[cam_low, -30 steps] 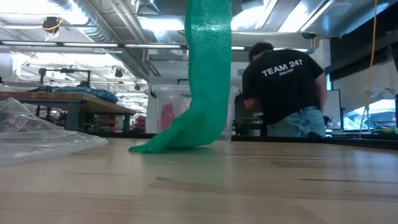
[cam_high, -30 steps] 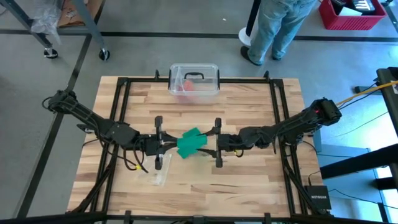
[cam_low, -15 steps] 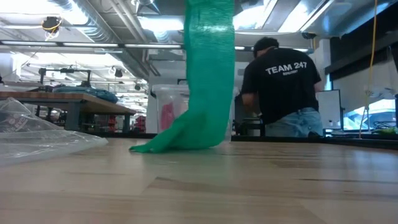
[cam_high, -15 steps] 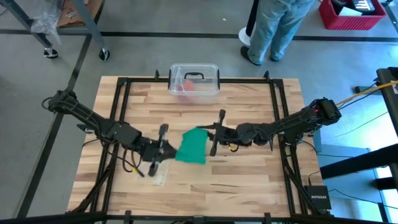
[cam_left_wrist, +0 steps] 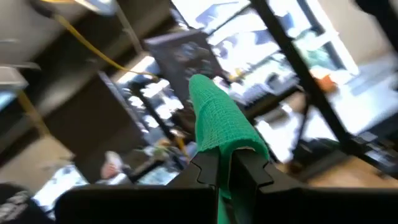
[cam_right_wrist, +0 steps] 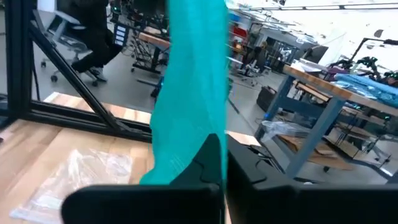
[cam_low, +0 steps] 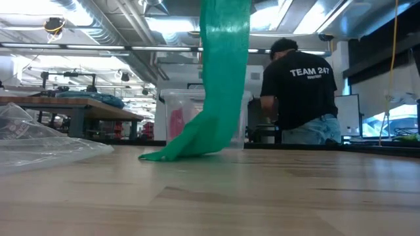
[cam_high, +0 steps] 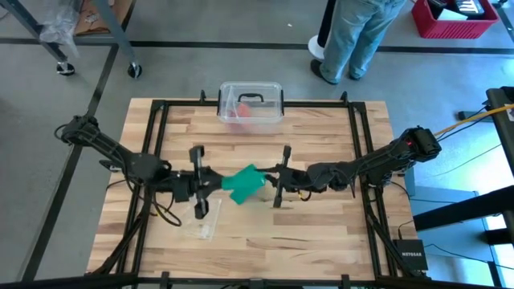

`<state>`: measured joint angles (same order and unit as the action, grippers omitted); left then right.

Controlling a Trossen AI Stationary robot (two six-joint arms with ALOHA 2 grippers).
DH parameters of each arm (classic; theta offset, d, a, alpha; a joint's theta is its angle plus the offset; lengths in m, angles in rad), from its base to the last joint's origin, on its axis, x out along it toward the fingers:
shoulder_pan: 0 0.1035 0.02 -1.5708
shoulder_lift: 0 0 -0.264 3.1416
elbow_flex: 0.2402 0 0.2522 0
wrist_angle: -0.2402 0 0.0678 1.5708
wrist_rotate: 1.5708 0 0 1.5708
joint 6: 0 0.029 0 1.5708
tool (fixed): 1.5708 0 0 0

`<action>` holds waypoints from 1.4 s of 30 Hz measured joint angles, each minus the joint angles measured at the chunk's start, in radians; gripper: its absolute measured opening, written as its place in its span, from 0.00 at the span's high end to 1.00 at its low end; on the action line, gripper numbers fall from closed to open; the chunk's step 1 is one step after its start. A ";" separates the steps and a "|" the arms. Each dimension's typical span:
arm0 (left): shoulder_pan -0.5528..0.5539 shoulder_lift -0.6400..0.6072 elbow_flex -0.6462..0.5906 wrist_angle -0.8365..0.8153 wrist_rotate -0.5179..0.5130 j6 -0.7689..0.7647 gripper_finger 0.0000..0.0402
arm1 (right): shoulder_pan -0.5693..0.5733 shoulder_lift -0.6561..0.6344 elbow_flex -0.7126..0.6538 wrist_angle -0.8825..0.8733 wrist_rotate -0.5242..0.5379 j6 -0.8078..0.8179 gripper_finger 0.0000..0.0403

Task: Roll bandage
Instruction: Roll the green bandage

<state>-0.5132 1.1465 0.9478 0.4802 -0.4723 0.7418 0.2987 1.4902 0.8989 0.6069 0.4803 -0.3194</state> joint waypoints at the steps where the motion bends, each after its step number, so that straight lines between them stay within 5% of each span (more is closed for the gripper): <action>1: 0.005 0.000 0.000 0.026 -0.003 0.014 0.98 | 0.003 0.000 0.000 0.000 0.000 0.005 0.99; 10: 0.018 0.000 0.000 0.018 -0.058 0.042 0.98 | 0.002 0.000 0.066 -0.067 -0.018 0.099 0.87; 19: 0.017 0.000 0.000 0.023 -0.082 0.025 0.98 | 0.003 0.000 0.318 -0.637 -0.057 0.235 0.53; 26: 0.016 0.000 0.000 0.026 -0.082 0.011 0.98 | 0.003 -0.011 0.418 -0.897 -0.133 0.293 0.43; 37: 0.018 0.000 0.000 0.029 -0.082 0.006 0.98 | 0.002 -0.027 0.393 -0.612 -0.248 0.296 0.46; 42: 0.018 0.000 0.000 0.027 -0.082 0.007 0.98 | 0.002 -0.048 0.402 -0.690 -0.248 0.315 0.46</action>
<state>-0.4950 1.1469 0.9478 0.5068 -0.5541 0.7487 0.3009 1.4424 1.3006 -0.0833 0.2318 -0.0041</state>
